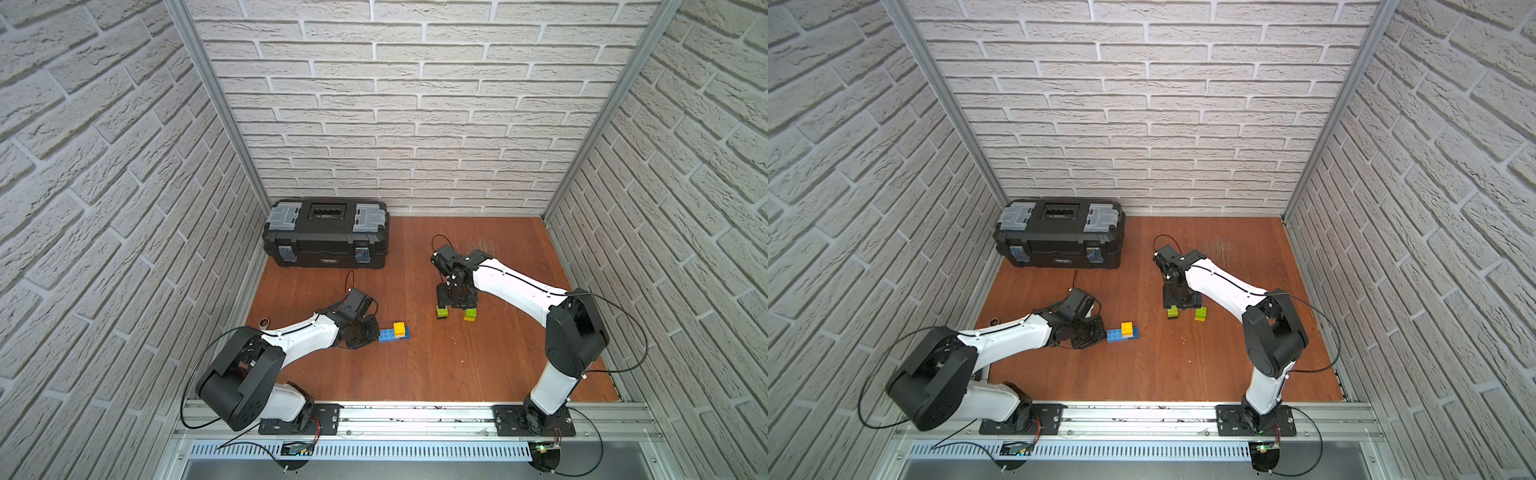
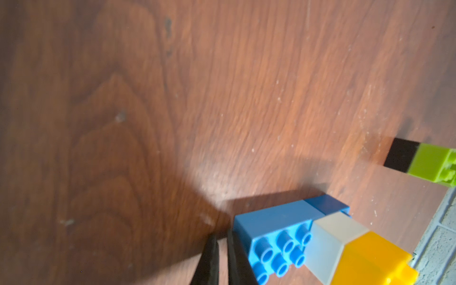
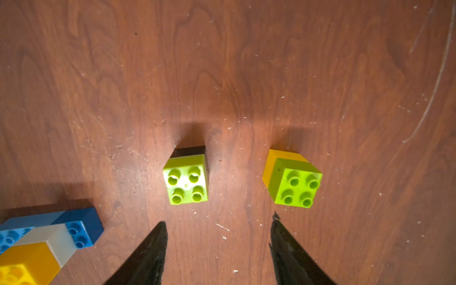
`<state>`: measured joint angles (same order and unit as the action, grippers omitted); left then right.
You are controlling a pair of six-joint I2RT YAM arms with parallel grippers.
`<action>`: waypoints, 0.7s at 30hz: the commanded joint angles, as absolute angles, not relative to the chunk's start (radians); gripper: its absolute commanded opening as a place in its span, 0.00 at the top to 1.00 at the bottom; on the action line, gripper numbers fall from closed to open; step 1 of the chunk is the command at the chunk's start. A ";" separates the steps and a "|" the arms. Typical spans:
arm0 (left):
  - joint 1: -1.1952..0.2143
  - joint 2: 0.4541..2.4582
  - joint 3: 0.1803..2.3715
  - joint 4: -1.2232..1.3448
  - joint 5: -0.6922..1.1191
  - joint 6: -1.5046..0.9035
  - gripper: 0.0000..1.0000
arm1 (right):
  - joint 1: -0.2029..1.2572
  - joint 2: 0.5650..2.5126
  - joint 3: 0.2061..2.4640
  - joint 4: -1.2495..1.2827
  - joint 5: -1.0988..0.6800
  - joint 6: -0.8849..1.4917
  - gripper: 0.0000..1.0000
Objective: Assemble the number 4 with lego
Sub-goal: Adjust the lego brick at the center of the board, then pick up the lego brick from the center of the board.
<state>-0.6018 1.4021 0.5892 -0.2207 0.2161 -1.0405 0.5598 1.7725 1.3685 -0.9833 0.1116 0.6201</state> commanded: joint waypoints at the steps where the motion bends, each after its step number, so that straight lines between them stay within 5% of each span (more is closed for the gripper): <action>1: -0.606 1.429 0.620 -0.181 0.225 -1.041 0.88 | 0.577 1.824 1.375 -0.946 0.080 0.585 0.33; 21: -0.609 1.337 0.580 -0.233 0.192 -1.051 0.88 | 0.587 1.971 1.470 -0.982 0.144 0.556 0.46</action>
<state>-0.6025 1.3510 0.5968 -0.2264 0.2039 -1.0473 0.5808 1.9678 1.4567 -0.9802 0.1265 0.5667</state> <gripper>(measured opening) 0.124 0.548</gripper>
